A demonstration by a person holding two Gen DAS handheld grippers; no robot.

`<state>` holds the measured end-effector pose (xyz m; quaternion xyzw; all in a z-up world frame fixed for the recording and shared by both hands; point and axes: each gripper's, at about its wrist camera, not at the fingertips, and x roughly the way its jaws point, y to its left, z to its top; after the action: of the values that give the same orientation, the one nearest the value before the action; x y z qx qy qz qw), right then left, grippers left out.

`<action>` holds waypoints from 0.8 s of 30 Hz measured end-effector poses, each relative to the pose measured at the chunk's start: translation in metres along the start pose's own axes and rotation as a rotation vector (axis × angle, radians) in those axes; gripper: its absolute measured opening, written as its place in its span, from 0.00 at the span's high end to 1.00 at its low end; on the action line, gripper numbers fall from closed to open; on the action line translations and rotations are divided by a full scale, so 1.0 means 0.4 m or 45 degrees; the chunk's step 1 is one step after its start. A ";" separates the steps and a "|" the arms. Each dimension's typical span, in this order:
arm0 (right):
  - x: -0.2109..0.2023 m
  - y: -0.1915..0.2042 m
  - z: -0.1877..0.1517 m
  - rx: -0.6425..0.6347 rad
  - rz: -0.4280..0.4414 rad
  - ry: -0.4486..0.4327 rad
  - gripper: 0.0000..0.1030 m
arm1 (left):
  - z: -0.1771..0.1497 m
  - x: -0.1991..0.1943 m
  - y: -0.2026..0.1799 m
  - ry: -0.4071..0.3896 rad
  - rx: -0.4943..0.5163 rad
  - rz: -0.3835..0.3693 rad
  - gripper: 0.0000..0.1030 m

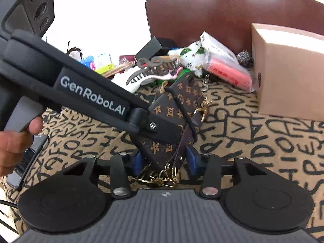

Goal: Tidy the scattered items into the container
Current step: 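Lower the phone case into the box and open the left tool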

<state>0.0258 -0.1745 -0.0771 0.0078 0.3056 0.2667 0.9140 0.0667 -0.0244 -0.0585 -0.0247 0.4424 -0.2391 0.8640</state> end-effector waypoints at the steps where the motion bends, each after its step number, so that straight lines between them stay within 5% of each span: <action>1: -0.007 0.000 0.005 -0.012 -0.010 -0.014 0.54 | 0.005 -0.008 -0.007 -0.012 0.006 -0.002 0.83; 14: -0.146 -0.063 0.173 -0.143 -0.159 -0.285 0.55 | 0.178 -0.125 -0.151 -0.274 0.123 -0.072 0.82; 24: -0.193 -0.239 0.291 -0.157 -0.327 -0.376 0.55 | 0.368 -0.060 -0.290 -0.350 0.199 -0.187 0.79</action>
<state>0.0855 -0.2771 0.0435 -0.0482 0.1499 0.1623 0.9741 0.1237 -0.1413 0.0785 -0.0220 0.2973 -0.3298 0.8957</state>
